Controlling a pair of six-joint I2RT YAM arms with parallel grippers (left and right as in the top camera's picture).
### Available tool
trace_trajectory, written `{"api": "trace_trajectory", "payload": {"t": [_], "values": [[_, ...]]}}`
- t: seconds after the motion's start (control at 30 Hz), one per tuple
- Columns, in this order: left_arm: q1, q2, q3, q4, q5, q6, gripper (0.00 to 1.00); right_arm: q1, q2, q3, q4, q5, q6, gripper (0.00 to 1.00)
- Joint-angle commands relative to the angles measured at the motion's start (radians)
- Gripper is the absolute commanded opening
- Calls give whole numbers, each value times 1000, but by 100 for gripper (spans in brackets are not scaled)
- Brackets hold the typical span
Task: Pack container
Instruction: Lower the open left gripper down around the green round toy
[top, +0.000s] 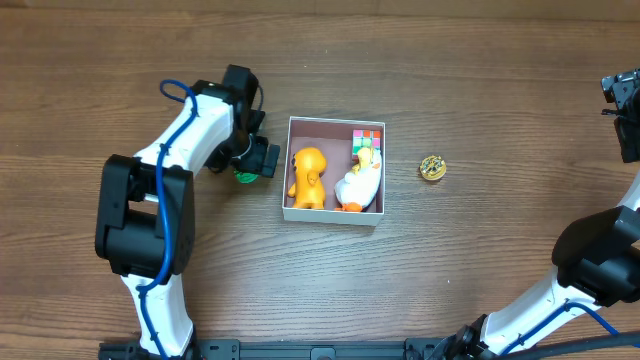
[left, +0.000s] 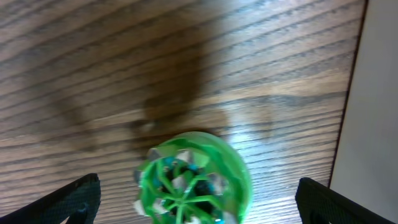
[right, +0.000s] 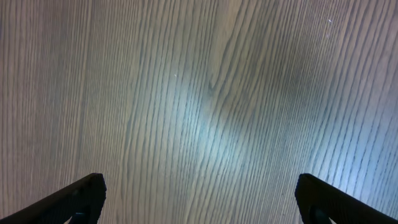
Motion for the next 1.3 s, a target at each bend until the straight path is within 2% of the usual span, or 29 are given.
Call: {"api": "trace_trajectory", "payload": {"t": [0.0, 0.43, 0.57, 0.73, 1.27], "values": [[-10, 4, -6, 5, -38, -37, 100, -1, 1, -1, 0, 10, -7, 100], [-3, 5, -6, 5, -34, -40, 100, -1, 1, -1, 0, 10, -7, 100], [-3, 6, -6, 5, -33, -40, 96, -1, 1, -1, 0, 10, -7, 100], [-2, 6, -6, 12, -35, -39, 100, -1, 1, -1, 0, 10, -7, 100], [-2, 63, -6, -6, -4, -40, 100, -1, 1, -1, 0, 9, -7, 100]]}}
